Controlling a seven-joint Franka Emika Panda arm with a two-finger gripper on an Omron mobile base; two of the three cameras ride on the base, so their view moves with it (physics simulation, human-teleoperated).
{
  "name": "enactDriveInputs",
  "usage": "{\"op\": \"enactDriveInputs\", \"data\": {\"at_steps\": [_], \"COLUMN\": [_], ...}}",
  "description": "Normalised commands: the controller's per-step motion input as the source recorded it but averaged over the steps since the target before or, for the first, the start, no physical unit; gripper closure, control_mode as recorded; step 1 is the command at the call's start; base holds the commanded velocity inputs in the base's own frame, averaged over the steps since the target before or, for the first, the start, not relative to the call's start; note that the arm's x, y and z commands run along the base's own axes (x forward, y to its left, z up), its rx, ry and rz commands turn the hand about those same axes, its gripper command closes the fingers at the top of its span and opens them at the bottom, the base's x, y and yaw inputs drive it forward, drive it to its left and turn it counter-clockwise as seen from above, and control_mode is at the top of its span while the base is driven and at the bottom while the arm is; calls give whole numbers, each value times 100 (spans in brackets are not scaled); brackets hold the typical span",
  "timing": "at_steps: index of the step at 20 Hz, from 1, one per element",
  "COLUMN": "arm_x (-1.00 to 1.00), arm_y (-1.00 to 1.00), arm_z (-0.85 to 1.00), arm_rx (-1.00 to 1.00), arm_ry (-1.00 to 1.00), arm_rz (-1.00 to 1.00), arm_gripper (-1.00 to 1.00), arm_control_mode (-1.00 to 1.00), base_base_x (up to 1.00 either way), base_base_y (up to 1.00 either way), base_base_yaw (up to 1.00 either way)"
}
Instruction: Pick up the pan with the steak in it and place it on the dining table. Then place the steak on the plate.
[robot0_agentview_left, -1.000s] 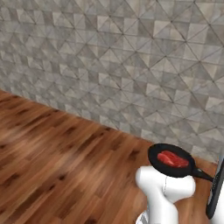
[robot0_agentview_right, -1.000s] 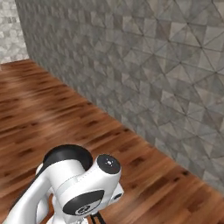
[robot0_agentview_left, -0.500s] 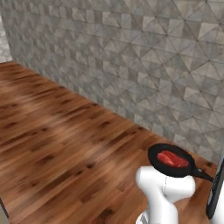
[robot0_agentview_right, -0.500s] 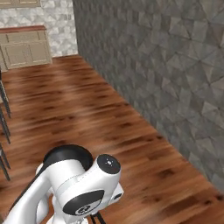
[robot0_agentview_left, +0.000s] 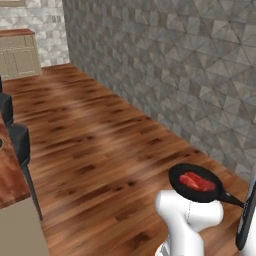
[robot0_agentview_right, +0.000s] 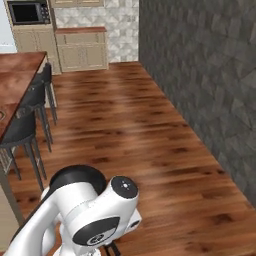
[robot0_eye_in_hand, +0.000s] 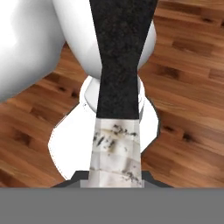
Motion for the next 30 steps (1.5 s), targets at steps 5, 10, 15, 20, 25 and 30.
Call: {"op": "enactDriveInputs", "data": {"at_steps": [5, 10, 15, 20, 25, 30], "arm_x": [0, 0, 0, 0, 0, 0], "arm_y": [0, 0, 0, 0, 0, 0], "arm_z": [0, 0, 0, 0, 0, 0], "arm_rx": [0, 0, 0, 0, 0, 0], "arm_ry": [0, 0, 0, 0, 0, 0], "arm_rz": [0, 0, 0, 0, 0, 0], "arm_gripper": [100, 100, 100, 100, 100, 100], "arm_control_mode": [100, 100, 100, 100, 100, 100], "base_base_x": [0, 15, 20, 5, 88, 100], "base_base_y": [-4, -75, -80, -19, -1, 0], "base_base_yaw": [4, 6, 8, 2, 2, 2]}}
